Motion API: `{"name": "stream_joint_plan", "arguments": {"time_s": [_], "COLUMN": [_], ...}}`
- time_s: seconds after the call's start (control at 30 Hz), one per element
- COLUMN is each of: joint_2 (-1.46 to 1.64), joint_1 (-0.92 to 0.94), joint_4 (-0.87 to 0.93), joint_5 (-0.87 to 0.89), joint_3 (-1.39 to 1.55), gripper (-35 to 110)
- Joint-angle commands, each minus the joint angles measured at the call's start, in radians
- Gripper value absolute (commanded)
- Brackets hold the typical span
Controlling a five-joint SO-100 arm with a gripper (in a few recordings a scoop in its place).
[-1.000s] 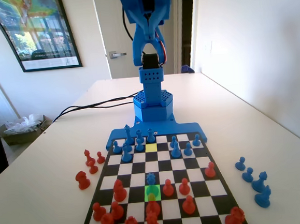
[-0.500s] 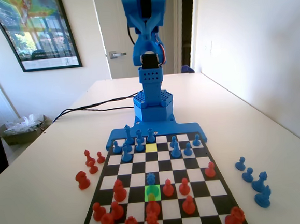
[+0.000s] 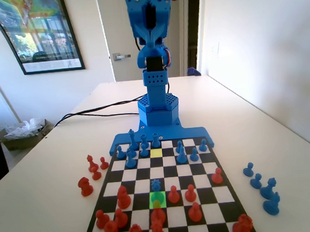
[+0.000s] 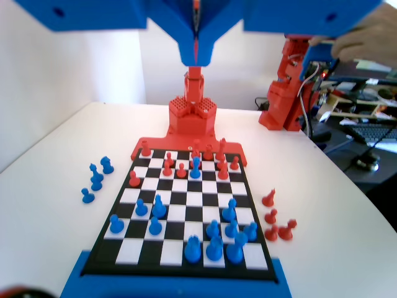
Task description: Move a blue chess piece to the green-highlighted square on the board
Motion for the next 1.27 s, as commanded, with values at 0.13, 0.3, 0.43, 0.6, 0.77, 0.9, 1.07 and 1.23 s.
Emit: {"name": "stream_joint_plan", "arguments": {"time_s": [0.13, 0.3, 0.43, 0.6, 0.77, 0.9, 1.07, 1.23], "joint_2": [0.029, 0.055, 0.055, 0.055, 0.055, 0.055, 0.055, 0.055], "joint_1": [-0.018, -0.034, -0.037, -0.037, -0.037, -0.037, -0.037, -0.037], "joint_4": [-0.011, -0.017, -0.017, -0.017, -0.017, -0.017, -0.017, -0.017], "joint_5": [-0.014, -0.015, -0.017, -0.017, -0.017, -0.017, -0.017, -0.017], "joint_3": [0.005, 0.006, 0.006, 0.006, 0.006, 0.006, 0.006, 0.006], "gripper": [1, 1, 1, 1, 1, 1, 1, 1]}}
